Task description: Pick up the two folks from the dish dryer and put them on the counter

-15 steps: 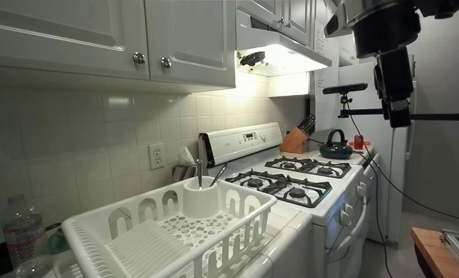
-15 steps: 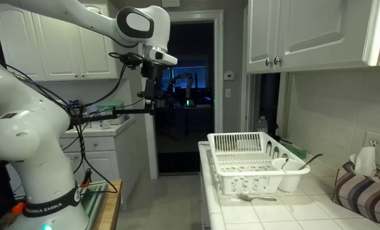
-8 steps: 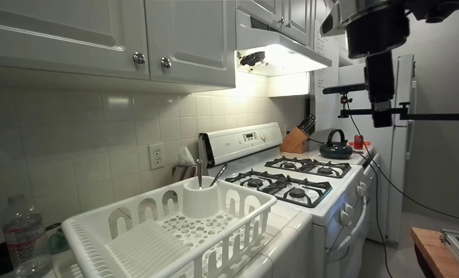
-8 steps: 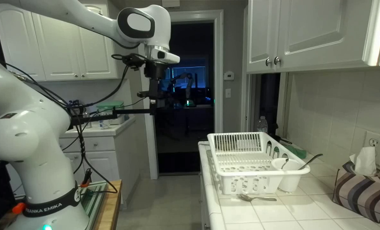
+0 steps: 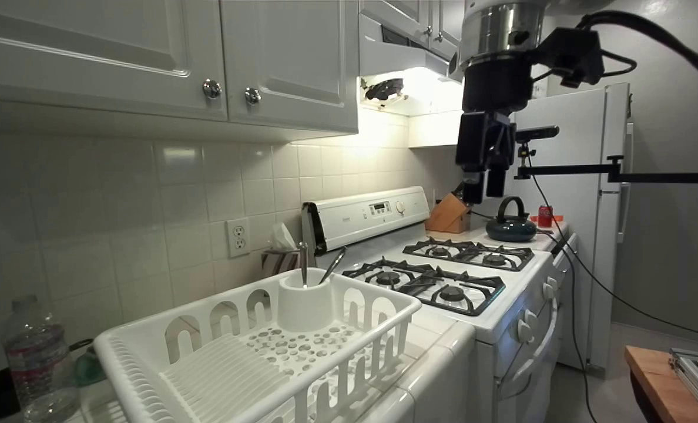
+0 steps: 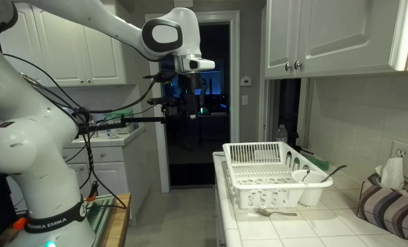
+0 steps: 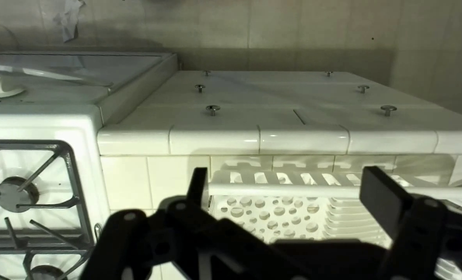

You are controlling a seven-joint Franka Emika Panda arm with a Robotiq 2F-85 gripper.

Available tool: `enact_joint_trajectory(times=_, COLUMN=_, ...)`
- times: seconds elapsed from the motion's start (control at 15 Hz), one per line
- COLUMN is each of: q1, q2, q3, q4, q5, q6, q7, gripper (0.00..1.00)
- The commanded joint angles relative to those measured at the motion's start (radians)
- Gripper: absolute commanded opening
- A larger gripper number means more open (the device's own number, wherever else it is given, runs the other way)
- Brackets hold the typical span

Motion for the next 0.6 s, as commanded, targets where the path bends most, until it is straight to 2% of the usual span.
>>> enact_joint_trajectory(times=0.0, q1=-0.006, q2=0.079, q3=-0.038, q4=0.006, q5=0.019, q6=0.102, q7=-0.001, gripper=1.00)
enact_joint_trajectory(times=0.2, q1=0.006, q2=0.128, q3=-0.097, q4=0.003, q5=0.065, q6=0.188, q7=-0.081, gripper=1.00)
enact_joint_trajectory(times=0.53, q1=0.016, q2=0.184, q3=-0.181, q4=0.004, q5=0.083, q6=0.305, q7=-0.340, gripper=1.00)
